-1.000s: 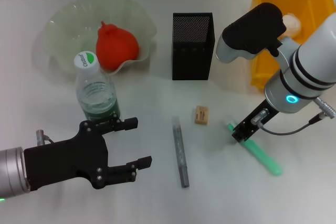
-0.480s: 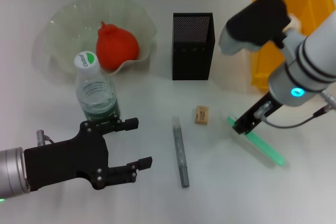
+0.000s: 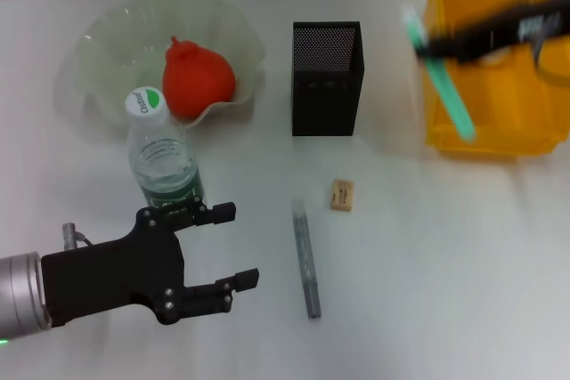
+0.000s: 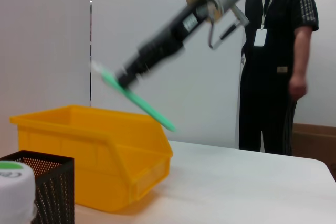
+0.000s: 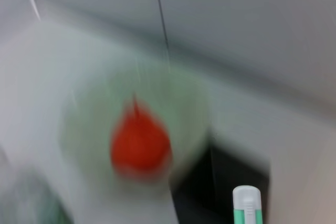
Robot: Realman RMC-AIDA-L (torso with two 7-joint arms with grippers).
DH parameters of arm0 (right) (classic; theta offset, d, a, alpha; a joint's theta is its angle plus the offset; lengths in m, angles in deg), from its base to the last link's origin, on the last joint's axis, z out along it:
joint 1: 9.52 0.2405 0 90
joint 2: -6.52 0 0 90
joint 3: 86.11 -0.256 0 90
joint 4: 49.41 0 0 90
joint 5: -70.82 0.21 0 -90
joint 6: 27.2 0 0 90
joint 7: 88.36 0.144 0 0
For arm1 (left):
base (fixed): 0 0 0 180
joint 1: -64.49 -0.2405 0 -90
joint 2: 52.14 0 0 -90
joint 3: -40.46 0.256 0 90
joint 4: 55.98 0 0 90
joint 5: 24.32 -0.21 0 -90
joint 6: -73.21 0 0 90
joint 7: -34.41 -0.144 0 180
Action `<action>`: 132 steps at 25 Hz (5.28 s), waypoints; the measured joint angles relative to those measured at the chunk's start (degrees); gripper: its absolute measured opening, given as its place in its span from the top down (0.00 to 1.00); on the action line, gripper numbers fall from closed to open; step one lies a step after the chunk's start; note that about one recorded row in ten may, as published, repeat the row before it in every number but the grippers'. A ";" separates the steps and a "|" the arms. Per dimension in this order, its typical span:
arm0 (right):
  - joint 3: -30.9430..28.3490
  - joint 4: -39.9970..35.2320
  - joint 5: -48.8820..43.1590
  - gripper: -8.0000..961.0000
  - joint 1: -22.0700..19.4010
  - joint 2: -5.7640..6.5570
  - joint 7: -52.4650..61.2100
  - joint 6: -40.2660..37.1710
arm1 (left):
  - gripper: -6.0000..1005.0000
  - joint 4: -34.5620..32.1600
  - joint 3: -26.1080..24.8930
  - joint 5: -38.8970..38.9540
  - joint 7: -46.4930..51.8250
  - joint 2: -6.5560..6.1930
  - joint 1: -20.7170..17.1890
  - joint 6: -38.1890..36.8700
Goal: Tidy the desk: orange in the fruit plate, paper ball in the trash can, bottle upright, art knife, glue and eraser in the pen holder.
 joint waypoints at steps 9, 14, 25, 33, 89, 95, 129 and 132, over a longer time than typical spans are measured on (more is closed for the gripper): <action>-0.54 24.72 34.07 0.77 -1.30 -0.14 -37.75 27.58 | 0.22 0.50 0.00 0.00 0.00 0.00 0.14 0.08; -0.96 44.10 52.34 0.75 4.31 -0.12 -61.53 28.43 | 0.22 0.57 0.00 -0.05 0.00 0.00 0.20 0.00; -0.92 69.03 66.86 0.72 11.90 -0.18 -87.06 29.75 | 0.22 1.13 0.00 -0.10 0.00 0.00 0.77 -0.03; -0.57 68.92 66.74 0.70 10.86 -0.21 -87.26 29.52 | 0.22 1.21 0.00 -0.09 0.00 0.00 0.80 -0.02; 20.30 41.35 -3.13 0.21 17.01 -0.34 -21.28 13.11 | 0.22 1.22 0.00 -0.02 -0.04 -0.09 1.49 -0.31; 21.73 42.80 -1.85 0.33 17.23 -0.45 -21.31 14.95 | 0.22 1.22 0.00 0.01 -0.06 -0.09 1.54 -0.29; -0.89 14.92 -1.88 0.59 10.86 0.00 -17.51 3.96 | 0.22 1.13 -0.01 0.07 0.24 -0.14 1.30 -1.07; -0.85 19.36 -1.87 0.59 11.88 0.04 -18.31 9.69 | 0.22 1.13 0.00 0.05 0.32 -0.15 1.21 -1.22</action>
